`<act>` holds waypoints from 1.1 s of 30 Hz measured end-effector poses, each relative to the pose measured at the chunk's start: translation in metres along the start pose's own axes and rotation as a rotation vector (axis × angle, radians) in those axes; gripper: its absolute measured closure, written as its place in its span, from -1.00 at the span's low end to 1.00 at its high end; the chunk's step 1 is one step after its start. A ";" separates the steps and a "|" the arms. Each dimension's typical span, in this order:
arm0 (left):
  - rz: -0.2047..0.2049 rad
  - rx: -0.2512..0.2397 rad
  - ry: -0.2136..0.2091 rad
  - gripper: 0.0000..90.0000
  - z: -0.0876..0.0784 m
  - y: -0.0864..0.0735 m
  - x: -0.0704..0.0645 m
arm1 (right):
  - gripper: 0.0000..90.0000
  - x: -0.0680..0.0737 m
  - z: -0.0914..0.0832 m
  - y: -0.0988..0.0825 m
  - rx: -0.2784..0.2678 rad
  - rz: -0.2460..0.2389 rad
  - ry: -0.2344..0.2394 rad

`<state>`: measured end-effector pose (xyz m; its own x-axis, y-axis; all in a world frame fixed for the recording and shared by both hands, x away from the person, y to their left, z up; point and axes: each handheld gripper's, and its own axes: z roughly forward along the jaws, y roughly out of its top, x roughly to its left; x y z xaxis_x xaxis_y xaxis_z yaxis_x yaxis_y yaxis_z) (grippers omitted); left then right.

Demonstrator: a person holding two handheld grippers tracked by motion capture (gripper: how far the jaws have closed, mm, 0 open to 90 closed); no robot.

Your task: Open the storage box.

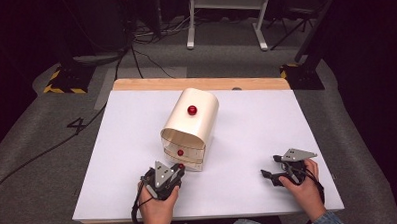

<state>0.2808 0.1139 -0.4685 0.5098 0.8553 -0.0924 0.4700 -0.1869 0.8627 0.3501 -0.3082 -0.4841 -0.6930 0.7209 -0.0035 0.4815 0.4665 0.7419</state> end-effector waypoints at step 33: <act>-0.017 0.069 -0.023 0.43 -0.068 -0.055 -0.025 | -0.53 0.000 0.000 0.000 0.000 -0.001 0.000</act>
<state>0.1926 0.1355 -0.4799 0.5173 0.8475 -0.1186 0.5269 -0.2062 0.8246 0.3500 -0.3083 -0.4841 -0.6932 0.7207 -0.0042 0.4809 0.4669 0.7421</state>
